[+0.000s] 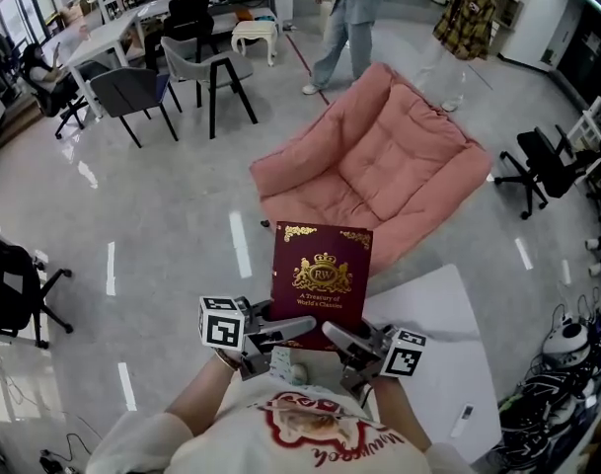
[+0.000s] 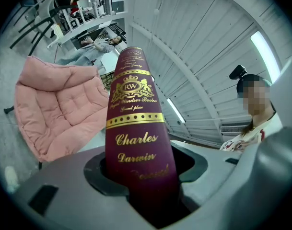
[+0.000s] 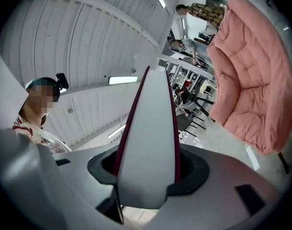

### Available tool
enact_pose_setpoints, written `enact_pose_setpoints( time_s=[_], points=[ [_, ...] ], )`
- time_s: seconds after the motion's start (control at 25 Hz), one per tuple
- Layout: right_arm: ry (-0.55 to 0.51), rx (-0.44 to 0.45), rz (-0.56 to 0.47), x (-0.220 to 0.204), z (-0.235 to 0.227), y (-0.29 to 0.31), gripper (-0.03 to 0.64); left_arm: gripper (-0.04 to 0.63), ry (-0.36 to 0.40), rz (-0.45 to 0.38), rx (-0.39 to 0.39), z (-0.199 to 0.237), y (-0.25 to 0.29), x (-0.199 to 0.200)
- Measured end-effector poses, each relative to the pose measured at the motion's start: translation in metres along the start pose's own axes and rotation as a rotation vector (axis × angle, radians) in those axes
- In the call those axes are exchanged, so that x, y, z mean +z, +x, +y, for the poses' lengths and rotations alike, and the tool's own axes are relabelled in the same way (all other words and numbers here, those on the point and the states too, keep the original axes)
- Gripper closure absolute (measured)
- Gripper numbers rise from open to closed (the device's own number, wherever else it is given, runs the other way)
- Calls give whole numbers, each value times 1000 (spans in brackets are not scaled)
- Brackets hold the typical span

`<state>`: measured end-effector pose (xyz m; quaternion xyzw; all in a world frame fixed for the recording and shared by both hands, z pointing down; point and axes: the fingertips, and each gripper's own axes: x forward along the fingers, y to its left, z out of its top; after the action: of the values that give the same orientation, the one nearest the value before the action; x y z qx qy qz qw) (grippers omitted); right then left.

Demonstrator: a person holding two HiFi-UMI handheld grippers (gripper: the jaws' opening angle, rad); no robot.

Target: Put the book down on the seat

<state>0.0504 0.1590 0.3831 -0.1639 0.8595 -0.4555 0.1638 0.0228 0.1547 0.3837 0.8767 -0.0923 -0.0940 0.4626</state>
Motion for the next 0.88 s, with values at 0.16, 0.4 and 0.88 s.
enact_pose_setpoints(
  time_s=[0.16, 0.4, 0.88],
  points=[
    [-7, -9, -11, 17, -17, 16, 391, 353, -8, 3, -14, 19, 4, 23],
    [-15, -36, -45, 61, -62, 42, 391, 353, 0, 45, -38, 66, 20, 71],
    [-47, -77, -136, 197, -150, 140, 391, 353, 8, 131, -97, 163, 53, 233]
  ],
)
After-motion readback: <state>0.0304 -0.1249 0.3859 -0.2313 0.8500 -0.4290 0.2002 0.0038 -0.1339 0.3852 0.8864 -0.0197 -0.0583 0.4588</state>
